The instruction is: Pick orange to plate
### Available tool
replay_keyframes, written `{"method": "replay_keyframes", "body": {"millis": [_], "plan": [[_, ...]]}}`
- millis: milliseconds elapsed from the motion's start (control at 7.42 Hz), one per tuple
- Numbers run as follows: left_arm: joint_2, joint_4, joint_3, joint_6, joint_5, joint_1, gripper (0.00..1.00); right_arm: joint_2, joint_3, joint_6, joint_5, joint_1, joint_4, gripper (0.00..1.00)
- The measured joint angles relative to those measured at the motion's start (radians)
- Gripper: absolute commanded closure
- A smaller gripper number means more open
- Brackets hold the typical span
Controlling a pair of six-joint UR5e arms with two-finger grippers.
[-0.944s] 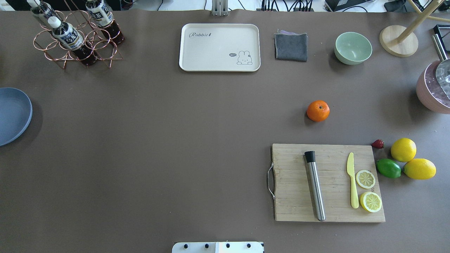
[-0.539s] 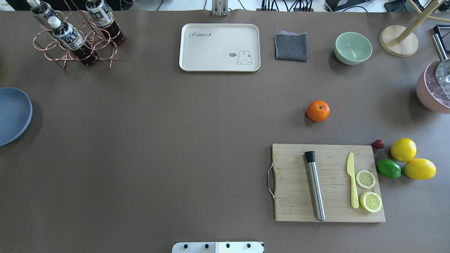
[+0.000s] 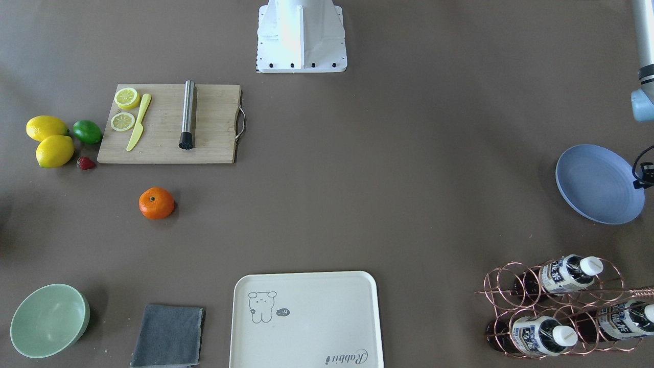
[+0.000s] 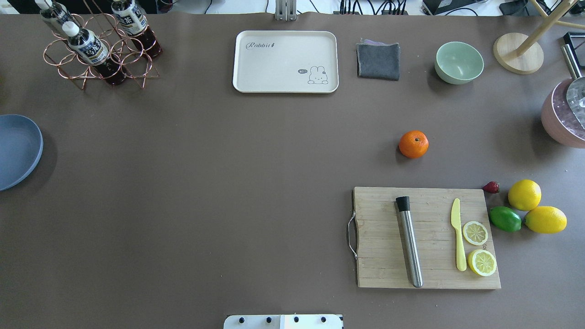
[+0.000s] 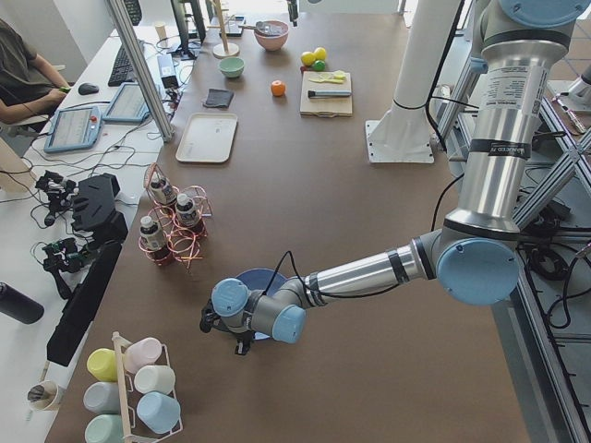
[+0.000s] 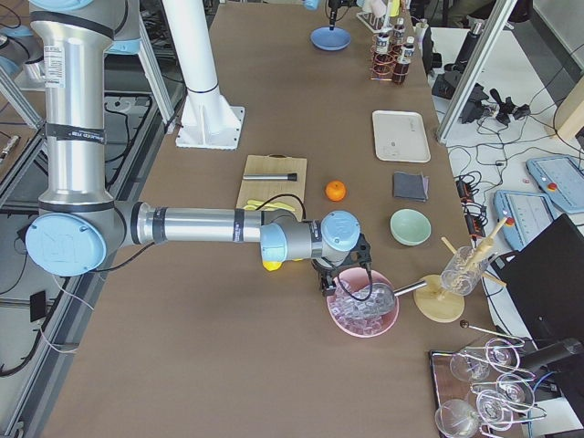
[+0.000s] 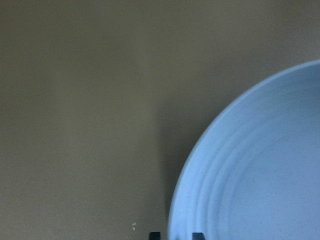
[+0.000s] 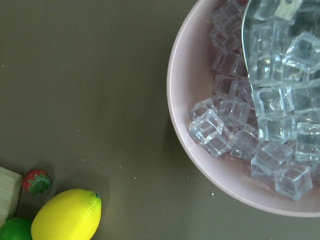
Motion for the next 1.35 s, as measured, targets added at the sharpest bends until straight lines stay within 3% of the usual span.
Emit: {"method": "replay_keyframes", "body": {"millis": [404, 674, 1079, 1348], "plan": [[0.006, 0.014, -0.128, -0.098, -0.01, 0.001, 1.0, 0.056, 0.021, 0.047, 0.0, -0.015, 0.001, 0.0], [0.002, 0.044, -0.265, -0.281, -0.072, 0.009, 1.0, 0.142, 0.037, 0.232, -0.008, -0.081, 0.002, 0.0], [0.008, 0.052, -0.559, -0.762, -0.087, 0.163, 1.0, 0.262, 0.085, 0.501, -0.113, -0.252, 0.008, 0.0], [-0.029, 0.053, -0.682, -1.032, 0.022, 0.335, 1.0, 0.293, 0.083, 0.641, -0.187, -0.359, 0.09, 0.0]]}}
